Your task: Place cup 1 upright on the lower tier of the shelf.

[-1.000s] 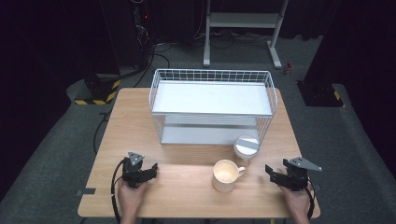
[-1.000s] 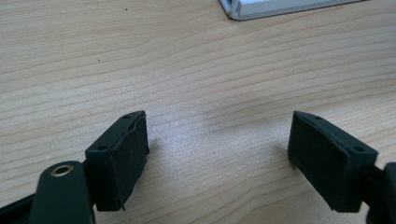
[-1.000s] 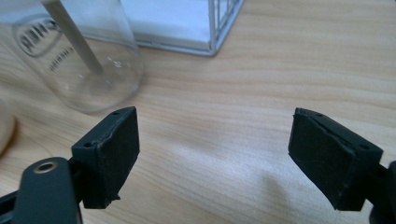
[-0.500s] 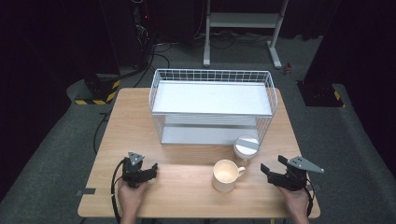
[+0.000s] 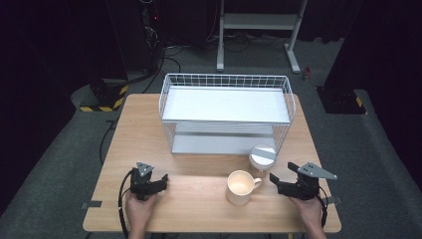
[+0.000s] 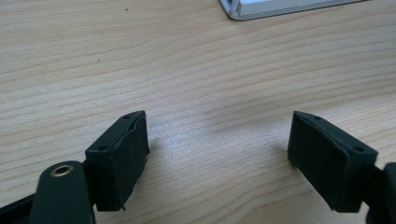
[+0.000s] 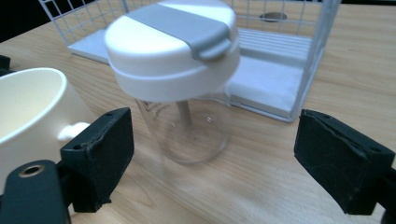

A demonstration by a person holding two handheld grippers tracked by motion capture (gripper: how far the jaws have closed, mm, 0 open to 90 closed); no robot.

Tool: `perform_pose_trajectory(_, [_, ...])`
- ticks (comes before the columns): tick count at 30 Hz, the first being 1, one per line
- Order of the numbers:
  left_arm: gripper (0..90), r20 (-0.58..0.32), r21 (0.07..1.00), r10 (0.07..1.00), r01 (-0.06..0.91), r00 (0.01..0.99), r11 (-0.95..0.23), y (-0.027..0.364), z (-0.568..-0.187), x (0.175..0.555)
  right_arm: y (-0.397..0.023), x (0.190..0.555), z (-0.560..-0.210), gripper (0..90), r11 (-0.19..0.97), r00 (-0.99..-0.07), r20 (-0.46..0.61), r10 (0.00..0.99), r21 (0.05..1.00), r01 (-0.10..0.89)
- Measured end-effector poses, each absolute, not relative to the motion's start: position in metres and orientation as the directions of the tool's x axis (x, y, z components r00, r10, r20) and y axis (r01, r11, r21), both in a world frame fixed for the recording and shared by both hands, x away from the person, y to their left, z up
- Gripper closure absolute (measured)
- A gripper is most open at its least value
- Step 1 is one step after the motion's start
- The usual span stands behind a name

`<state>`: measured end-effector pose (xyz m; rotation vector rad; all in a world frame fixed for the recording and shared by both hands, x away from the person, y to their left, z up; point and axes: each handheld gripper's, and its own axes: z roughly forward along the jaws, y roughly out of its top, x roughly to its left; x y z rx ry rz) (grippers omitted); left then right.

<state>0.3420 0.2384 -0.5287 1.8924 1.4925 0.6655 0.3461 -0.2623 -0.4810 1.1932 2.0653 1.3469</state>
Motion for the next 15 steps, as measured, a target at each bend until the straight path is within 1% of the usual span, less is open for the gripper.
perform_pose_trajectory(15, [20.5,0.007,0.739,0.973,0.654,0.231,-0.161,0.238,-0.529,0.342,-0.241,0.362,-0.470,9.0,0.189,-0.580,0.102,0.808,0.888,0.420])
